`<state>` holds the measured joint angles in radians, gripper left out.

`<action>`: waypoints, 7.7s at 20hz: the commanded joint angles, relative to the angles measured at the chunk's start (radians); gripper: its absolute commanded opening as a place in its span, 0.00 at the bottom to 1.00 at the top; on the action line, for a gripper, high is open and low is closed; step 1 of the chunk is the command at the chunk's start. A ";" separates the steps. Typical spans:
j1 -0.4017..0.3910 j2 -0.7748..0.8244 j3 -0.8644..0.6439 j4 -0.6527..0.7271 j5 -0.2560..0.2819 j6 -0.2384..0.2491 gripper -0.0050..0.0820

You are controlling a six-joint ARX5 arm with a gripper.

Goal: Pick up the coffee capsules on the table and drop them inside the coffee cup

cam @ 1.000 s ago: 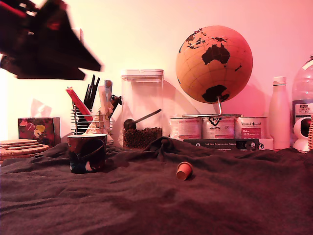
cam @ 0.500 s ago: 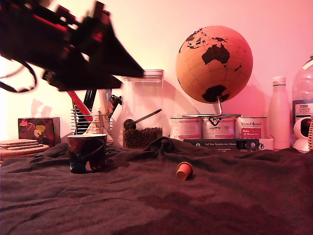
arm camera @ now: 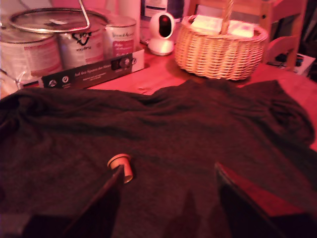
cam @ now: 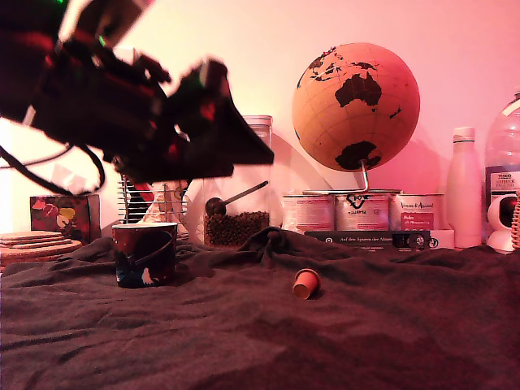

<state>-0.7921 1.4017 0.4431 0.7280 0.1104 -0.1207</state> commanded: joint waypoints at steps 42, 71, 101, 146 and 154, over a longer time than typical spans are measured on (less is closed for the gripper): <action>-0.005 0.459 0.130 0.241 -0.059 -0.043 0.66; 0.046 0.687 0.487 -0.037 -0.040 -0.075 0.66; 0.047 0.656 0.571 -0.199 0.006 0.025 0.22; 0.533 0.298 0.571 -0.653 0.114 0.199 0.22; 0.534 0.298 0.571 -0.668 0.114 0.163 0.31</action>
<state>-0.2592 1.7157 1.0180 0.0563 0.2192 0.0494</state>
